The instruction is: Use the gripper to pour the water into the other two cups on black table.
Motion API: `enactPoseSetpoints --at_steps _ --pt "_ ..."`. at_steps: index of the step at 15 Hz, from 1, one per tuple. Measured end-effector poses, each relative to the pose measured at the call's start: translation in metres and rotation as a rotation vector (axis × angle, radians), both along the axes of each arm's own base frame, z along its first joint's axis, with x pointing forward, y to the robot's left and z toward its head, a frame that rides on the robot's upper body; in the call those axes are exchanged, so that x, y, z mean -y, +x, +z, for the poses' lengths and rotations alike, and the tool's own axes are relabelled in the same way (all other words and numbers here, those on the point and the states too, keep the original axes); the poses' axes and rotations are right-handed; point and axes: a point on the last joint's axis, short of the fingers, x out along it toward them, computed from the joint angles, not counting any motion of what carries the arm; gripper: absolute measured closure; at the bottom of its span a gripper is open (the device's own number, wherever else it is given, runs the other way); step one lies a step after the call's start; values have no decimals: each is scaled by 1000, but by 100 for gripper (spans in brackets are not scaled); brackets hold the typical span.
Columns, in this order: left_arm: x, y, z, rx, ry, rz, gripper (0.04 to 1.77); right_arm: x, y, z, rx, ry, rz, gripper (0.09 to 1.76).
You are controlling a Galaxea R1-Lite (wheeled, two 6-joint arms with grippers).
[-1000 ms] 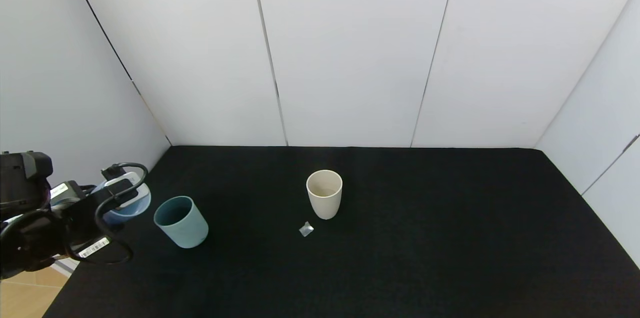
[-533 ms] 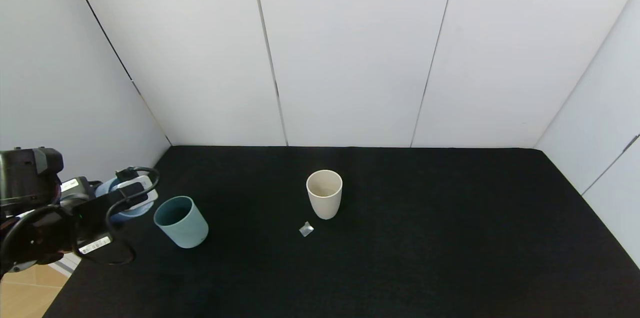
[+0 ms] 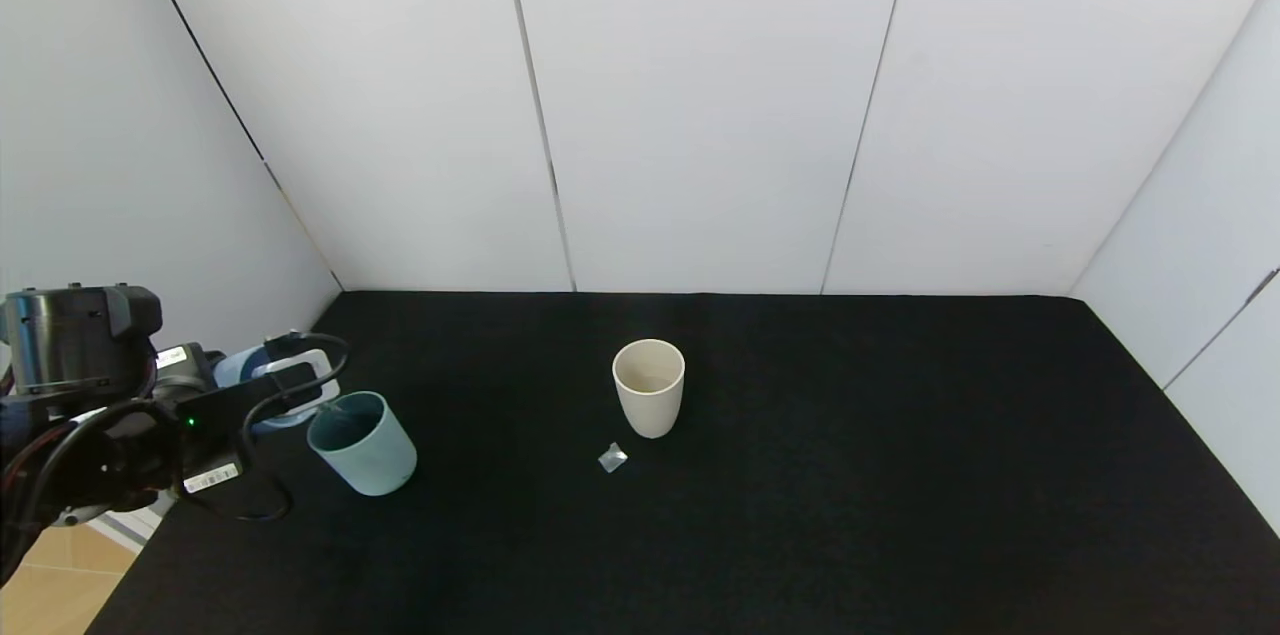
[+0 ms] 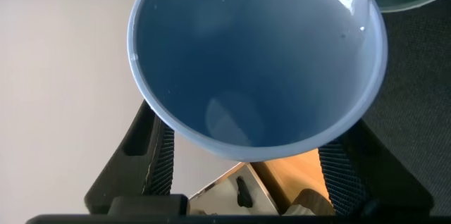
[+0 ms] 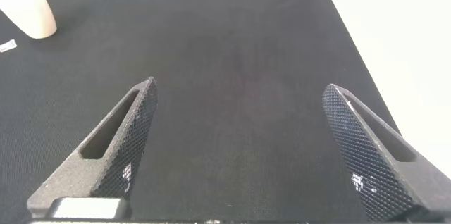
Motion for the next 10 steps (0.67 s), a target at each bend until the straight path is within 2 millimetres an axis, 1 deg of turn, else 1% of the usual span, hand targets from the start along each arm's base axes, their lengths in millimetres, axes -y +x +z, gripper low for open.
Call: enactPoseSetpoints --at_steps 10 --pt "0 -1 -3 -3 -17 4 63 0 0 0 0 0 0 14"
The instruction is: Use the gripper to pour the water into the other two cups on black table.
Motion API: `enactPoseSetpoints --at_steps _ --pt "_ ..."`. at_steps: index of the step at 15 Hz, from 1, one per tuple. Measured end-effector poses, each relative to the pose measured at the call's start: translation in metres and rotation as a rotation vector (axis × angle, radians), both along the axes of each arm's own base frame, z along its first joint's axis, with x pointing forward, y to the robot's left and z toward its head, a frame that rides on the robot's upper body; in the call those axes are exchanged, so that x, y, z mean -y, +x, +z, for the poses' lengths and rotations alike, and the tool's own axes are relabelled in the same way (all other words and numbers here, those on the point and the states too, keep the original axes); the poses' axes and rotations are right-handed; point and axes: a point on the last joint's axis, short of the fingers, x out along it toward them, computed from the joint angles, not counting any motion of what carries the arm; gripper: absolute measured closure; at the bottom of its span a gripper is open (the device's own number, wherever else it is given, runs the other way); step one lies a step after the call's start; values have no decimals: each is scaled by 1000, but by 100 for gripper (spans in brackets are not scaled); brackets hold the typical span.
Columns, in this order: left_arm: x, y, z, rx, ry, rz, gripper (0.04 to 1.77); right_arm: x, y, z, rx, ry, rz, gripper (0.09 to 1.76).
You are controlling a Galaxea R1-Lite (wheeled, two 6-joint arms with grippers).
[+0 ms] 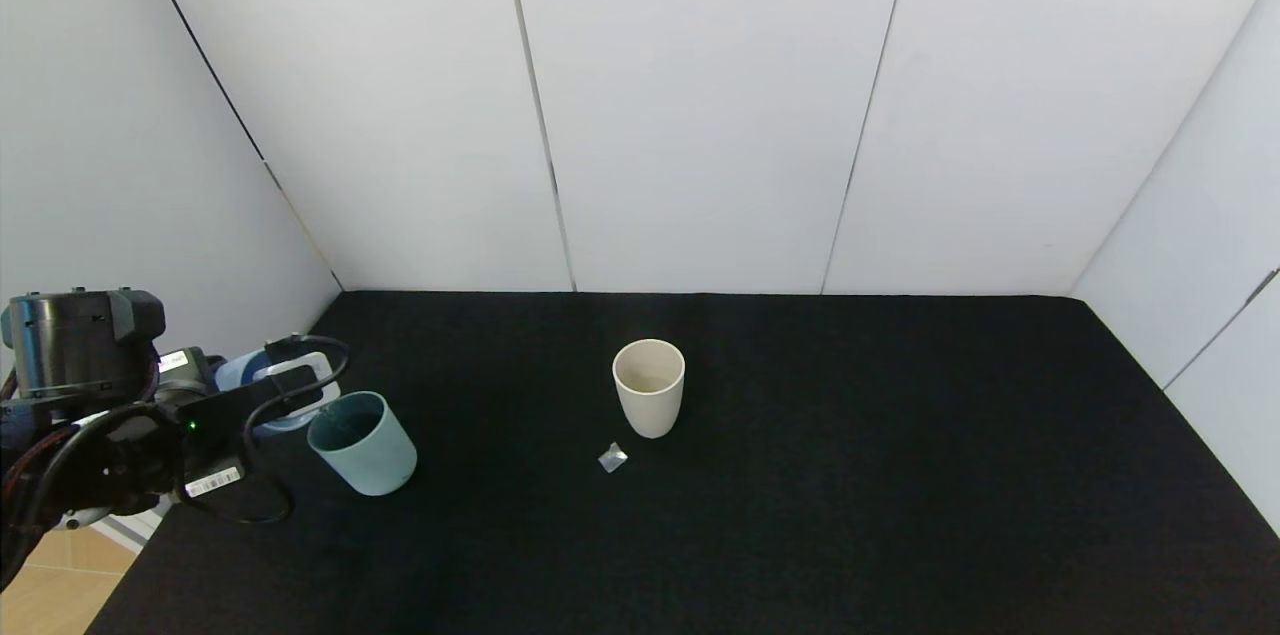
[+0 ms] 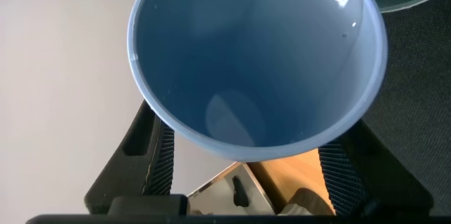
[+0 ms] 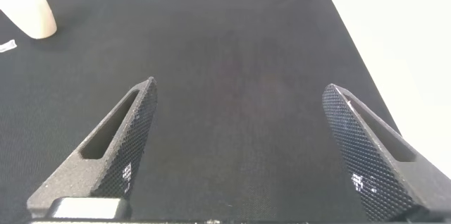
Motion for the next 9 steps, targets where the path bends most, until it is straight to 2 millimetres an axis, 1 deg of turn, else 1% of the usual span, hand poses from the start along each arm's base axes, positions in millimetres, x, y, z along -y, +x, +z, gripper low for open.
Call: enactPoseSetpoints --at_steps 2,9 --pt "-1 -1 0 4 -8 2 63 0 0 0 0 0 0 14" --pt "-2 -3 1 77 -154 86 63 0 0 0 0 0 0 14"
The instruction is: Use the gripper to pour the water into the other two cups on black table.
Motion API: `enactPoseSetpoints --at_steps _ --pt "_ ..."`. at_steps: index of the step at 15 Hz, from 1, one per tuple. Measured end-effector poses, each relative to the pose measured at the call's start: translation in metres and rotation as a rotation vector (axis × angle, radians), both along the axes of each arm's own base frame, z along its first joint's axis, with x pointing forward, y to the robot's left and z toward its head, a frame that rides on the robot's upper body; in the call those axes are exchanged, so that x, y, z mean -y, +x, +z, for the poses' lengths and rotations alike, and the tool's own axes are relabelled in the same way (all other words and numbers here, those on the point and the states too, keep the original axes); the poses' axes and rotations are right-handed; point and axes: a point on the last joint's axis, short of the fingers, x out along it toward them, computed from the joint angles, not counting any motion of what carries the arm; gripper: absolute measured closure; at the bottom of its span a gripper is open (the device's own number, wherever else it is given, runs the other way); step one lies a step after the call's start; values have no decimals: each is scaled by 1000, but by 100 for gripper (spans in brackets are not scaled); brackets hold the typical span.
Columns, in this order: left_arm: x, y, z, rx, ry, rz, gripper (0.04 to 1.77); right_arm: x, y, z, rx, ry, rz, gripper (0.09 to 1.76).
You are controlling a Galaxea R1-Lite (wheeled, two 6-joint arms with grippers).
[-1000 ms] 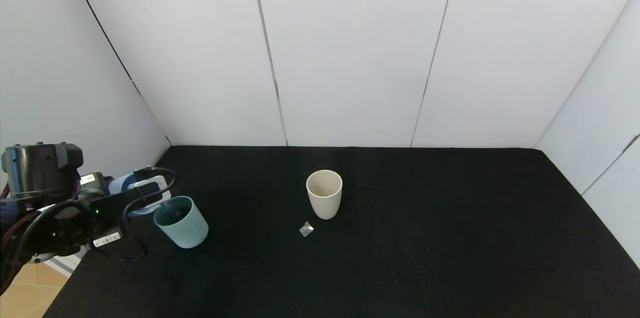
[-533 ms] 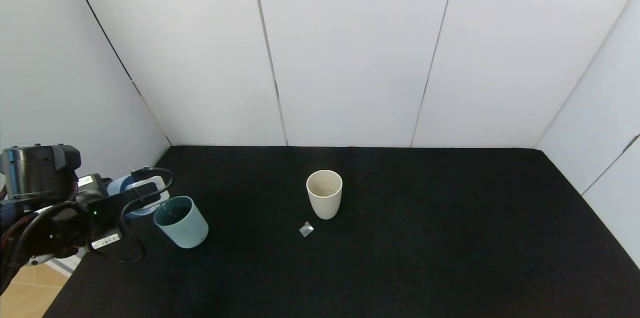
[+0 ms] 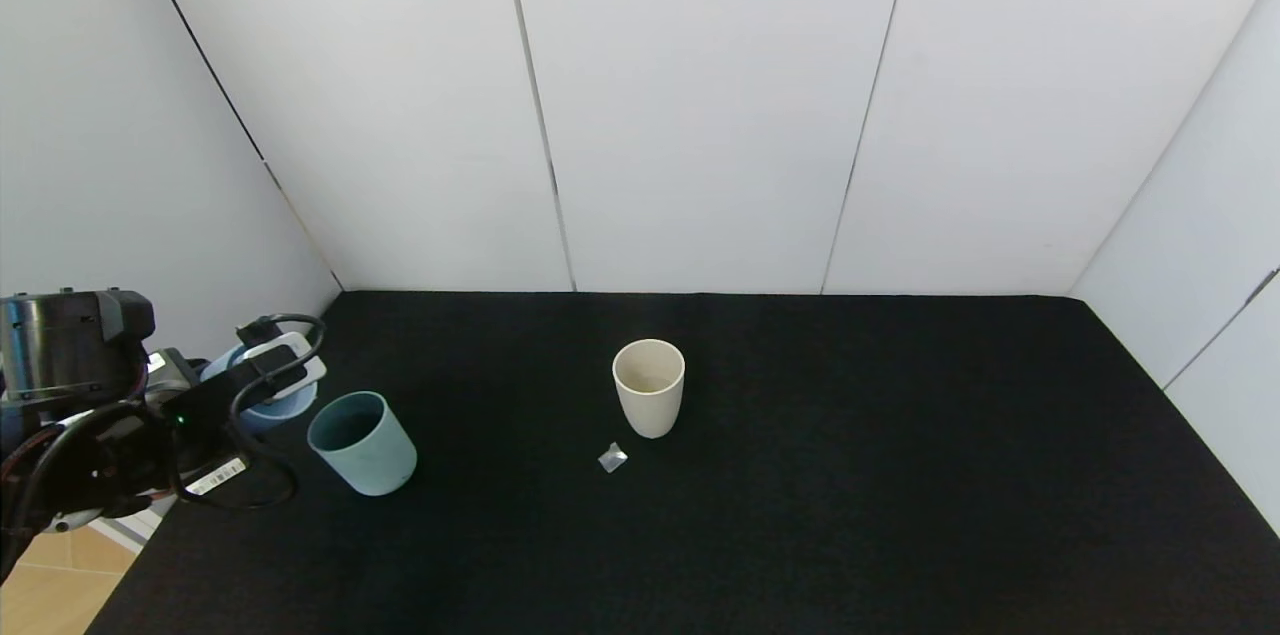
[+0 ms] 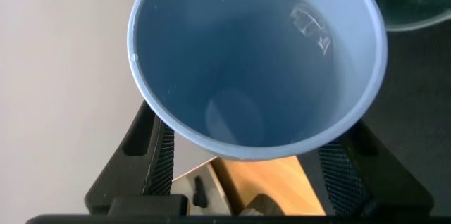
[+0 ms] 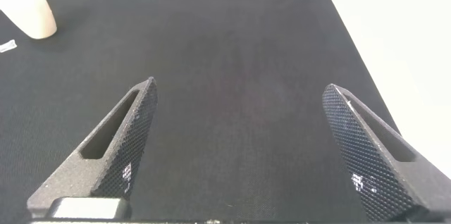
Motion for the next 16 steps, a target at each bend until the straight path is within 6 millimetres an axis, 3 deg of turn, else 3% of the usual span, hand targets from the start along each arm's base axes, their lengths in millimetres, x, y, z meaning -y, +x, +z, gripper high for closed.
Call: enactPoseSetpoints --at_steps 16 --pt "3 1 6 126 -255 59 63 0 0 0 0 0 0 14"
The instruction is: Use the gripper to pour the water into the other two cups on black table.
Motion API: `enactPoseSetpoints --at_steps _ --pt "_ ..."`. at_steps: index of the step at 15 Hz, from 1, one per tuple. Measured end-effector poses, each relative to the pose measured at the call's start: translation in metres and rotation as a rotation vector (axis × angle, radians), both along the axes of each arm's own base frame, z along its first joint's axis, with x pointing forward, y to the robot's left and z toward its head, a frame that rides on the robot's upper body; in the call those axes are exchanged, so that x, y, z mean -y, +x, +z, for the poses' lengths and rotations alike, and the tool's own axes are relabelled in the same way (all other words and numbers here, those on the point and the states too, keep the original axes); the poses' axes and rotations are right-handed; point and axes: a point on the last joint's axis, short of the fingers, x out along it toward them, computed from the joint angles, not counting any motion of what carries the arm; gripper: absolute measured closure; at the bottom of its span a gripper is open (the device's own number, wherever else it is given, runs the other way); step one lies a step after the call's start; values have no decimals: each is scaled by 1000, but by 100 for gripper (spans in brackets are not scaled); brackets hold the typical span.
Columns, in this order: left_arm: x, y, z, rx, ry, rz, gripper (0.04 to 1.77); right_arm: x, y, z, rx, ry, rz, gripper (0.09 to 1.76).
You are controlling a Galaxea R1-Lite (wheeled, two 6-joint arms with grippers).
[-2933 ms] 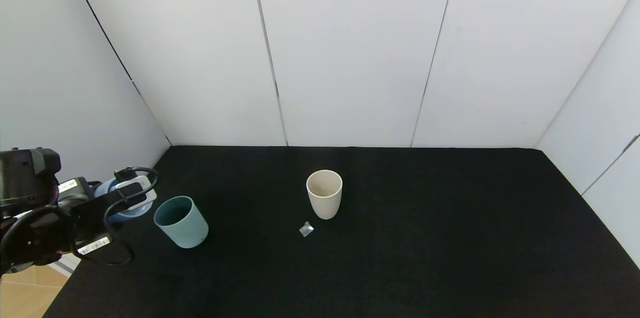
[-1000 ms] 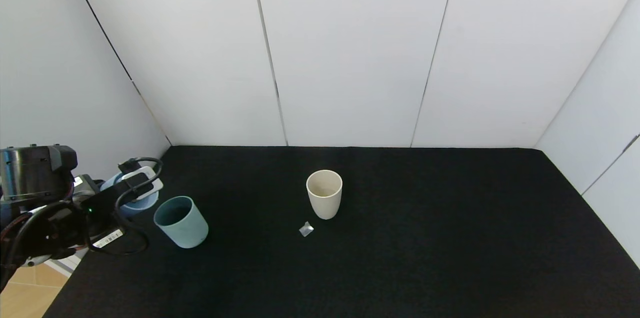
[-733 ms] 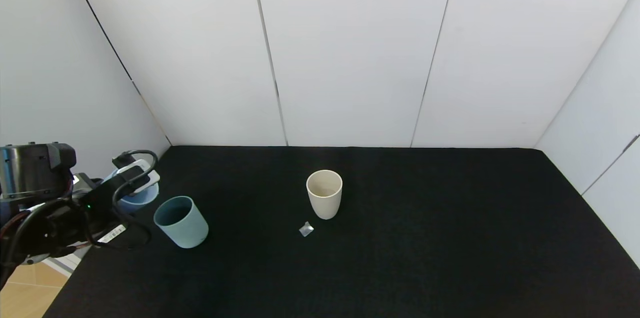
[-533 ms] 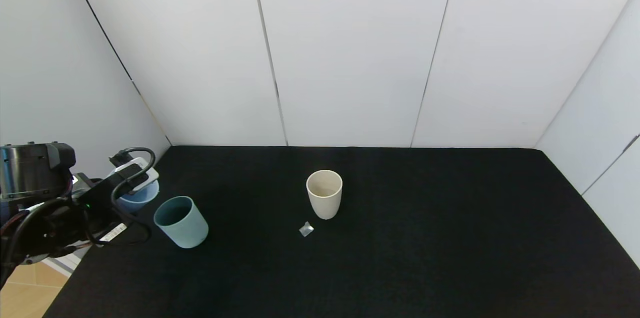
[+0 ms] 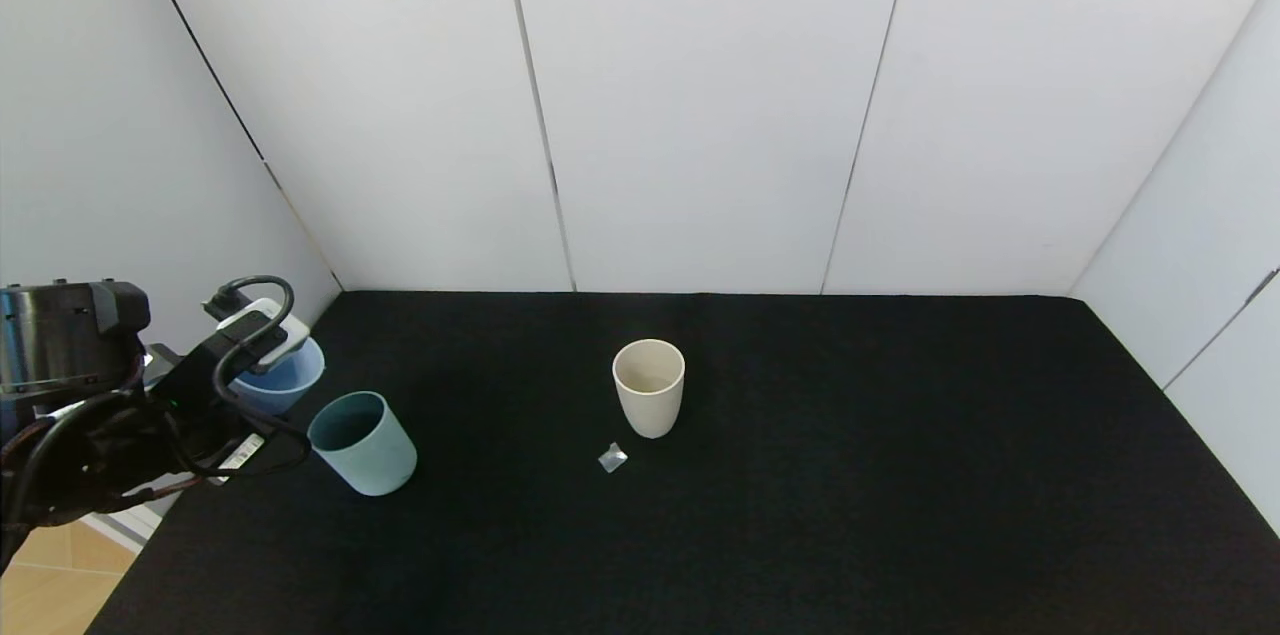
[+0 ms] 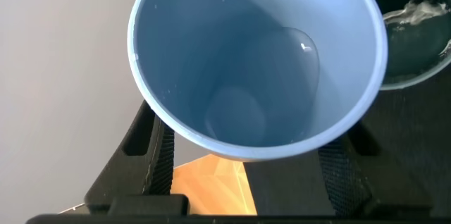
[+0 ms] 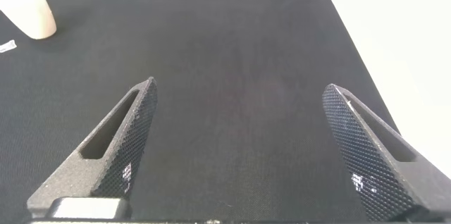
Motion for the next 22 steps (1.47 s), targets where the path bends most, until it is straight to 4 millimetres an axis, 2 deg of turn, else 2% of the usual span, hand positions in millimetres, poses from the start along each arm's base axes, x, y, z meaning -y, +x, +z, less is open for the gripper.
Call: enactPoseSetpoints --at_steps 4,7,14,22 --pt "8 5 10 46 -24 -18 63 0 0 0 0 0 0 14" --pt "24 11 18 75 -25 -67 63 0 0 0 0 0 0 14" --pt "80 26 33 131 -14 -187 63 0 0 0 0 0 0 14" --pt "141 51 31 154 17 -262 63 0 0 0 0 0 0 14"
